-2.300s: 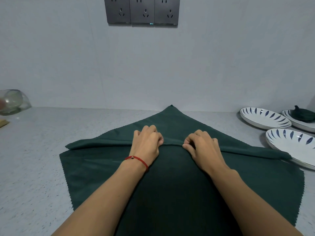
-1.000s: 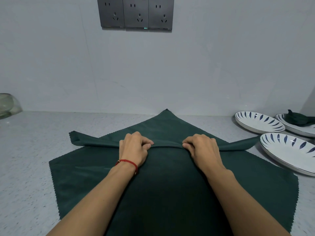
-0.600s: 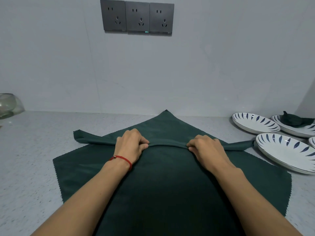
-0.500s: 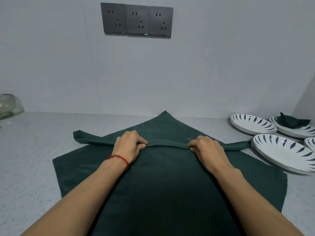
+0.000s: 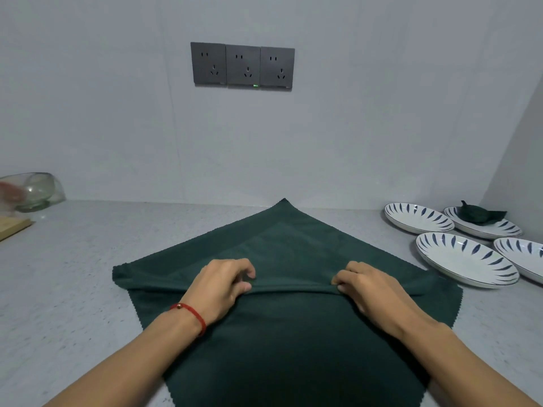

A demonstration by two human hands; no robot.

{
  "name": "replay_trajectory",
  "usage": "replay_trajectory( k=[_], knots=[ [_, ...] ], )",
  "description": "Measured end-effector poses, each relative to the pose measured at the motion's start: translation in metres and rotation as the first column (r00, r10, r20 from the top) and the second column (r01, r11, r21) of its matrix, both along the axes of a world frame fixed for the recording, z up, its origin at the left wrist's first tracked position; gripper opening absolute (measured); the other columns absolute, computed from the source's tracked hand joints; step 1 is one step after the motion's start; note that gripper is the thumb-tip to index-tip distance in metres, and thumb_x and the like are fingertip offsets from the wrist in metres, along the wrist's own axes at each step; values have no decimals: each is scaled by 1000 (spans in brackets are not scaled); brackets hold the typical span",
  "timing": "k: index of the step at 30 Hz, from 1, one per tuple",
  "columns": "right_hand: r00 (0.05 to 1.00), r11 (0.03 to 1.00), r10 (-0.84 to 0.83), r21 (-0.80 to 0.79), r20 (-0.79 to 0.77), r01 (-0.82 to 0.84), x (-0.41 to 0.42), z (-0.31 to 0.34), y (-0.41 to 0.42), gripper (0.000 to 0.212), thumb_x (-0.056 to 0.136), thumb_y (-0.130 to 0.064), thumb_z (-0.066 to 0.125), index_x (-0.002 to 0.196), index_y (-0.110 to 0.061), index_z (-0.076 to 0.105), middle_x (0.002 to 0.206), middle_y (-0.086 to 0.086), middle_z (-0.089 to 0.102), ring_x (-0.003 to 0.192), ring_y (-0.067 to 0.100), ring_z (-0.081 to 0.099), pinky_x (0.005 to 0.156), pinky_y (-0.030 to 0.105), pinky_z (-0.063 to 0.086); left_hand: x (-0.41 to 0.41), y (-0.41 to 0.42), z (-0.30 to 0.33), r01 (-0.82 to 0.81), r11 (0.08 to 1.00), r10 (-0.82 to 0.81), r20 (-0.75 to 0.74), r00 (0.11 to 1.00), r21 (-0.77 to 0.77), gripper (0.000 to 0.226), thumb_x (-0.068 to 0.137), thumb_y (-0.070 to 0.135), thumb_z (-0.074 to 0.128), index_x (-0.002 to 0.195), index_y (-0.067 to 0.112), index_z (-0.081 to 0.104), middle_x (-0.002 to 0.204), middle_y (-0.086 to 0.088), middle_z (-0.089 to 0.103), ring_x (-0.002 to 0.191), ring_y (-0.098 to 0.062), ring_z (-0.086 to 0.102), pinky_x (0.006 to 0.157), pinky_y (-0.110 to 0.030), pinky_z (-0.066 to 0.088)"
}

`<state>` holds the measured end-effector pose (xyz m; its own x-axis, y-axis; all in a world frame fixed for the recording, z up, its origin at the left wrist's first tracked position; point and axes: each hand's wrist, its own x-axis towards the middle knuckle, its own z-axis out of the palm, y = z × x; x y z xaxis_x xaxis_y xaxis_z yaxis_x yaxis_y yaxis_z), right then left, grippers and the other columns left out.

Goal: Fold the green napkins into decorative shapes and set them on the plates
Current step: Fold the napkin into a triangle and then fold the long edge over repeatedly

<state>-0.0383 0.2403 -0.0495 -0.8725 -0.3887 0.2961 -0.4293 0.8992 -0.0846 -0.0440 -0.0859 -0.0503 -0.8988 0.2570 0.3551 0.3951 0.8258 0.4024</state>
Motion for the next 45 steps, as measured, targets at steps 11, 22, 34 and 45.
replay_trajectory(
  k=[11,22,34,45],
  knots=[
    [999,962,-27,-274,-33,17,23,-20,0,14,97,-25,61,100,-38,67,89,-17,58,88,6,56,79,32,49,20,-7,-12,46,999,-47,-23,999,-16,12,88,41,72,97,35,77,92,19,51,92,-4,49,83,-25,43],
    [996,1000,-5,-28,-93,2,15,-11,-5,21,100,-46,43,94,-36,60,85,-14,54,84,14,55,73,31,44,19,1,-11,-35,999,36,-68,997,13,10,93,32,65,88,31,56,78,12,57,82,-10,50,75,-32,43],
    [994,991,-3,132,-111,18,13,-4,-20,24,100,-50,42,93,-33,58,89,-13,52,83,13,57,69,30,40,16,5,-12,-96,986,79,-129,988,-135,14,97,34,59,88,27,67,96,14,50,98,-12,43,80,-30,31],
    [991,988,-87,115,-103,99,8,3,-32,15,101,-43,47,94,-34,56,92,-14,54,92,11,52,80,32,38,9,9,-8,-141,978,127,-97,987,-157,14,99,33,54,88,27,58,90,11,54,94,-13,43,79,-31,27]
  ],
)
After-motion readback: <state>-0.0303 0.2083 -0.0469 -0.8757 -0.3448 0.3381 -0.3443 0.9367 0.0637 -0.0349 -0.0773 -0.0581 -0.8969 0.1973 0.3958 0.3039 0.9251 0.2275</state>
